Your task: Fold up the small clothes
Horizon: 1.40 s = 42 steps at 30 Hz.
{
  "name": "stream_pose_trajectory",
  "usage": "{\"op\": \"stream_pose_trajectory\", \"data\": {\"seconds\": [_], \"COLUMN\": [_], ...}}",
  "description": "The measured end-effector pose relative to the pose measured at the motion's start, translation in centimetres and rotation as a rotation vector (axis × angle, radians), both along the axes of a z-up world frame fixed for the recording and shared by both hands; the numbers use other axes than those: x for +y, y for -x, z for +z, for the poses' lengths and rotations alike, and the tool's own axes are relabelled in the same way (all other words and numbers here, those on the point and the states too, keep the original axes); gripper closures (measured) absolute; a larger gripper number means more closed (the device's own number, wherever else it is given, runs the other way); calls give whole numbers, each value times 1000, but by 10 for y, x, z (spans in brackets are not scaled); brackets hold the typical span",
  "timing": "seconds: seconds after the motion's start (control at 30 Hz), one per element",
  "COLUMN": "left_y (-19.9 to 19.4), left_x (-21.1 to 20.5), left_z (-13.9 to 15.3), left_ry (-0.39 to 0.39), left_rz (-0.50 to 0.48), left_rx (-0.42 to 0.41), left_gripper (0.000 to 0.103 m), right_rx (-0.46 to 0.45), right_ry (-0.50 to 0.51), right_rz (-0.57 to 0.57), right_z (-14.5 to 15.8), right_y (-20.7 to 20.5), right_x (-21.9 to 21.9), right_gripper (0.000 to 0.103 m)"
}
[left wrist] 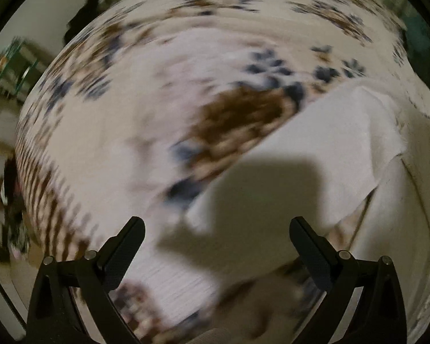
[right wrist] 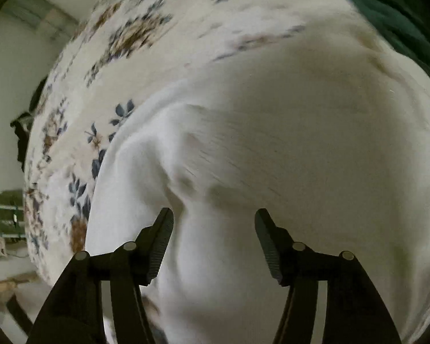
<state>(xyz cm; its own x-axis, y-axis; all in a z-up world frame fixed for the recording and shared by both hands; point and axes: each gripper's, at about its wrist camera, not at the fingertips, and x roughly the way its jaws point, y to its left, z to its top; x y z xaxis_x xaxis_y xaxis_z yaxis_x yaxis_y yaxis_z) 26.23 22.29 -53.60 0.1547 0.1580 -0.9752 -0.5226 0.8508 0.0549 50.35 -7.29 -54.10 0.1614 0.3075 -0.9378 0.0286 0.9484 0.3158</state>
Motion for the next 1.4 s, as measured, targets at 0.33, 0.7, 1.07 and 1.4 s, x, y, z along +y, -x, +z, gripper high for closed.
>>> {"op": "stream_pose_trajectory", "data": {"seconds": [0.33, 0.7, 1.07, 1.4], "left_y": [87, 55, 64, 83], "left_x": [76, 138, 234, 194], "left_z": [-69, 0, -22, -70], "left_ry": [408, 200, 446, 604], "left_rz": [353, 339, 520, 735], "left_rx": [9, -168, -352, -364], "left_gripper": [6, 99, 39, 31], "right_rx": [183, 163, 156, 120], "right_ry": [136, 165, 143, 103], "right_rz": [-162, -158, -168, -253], "right_z": [-34, -50, -41, -51], "right_y": [119, 146, 165, 166], "right_x": [-117, -116, -135, -151], "right_gripper": [39, 39, 34, 17]}}
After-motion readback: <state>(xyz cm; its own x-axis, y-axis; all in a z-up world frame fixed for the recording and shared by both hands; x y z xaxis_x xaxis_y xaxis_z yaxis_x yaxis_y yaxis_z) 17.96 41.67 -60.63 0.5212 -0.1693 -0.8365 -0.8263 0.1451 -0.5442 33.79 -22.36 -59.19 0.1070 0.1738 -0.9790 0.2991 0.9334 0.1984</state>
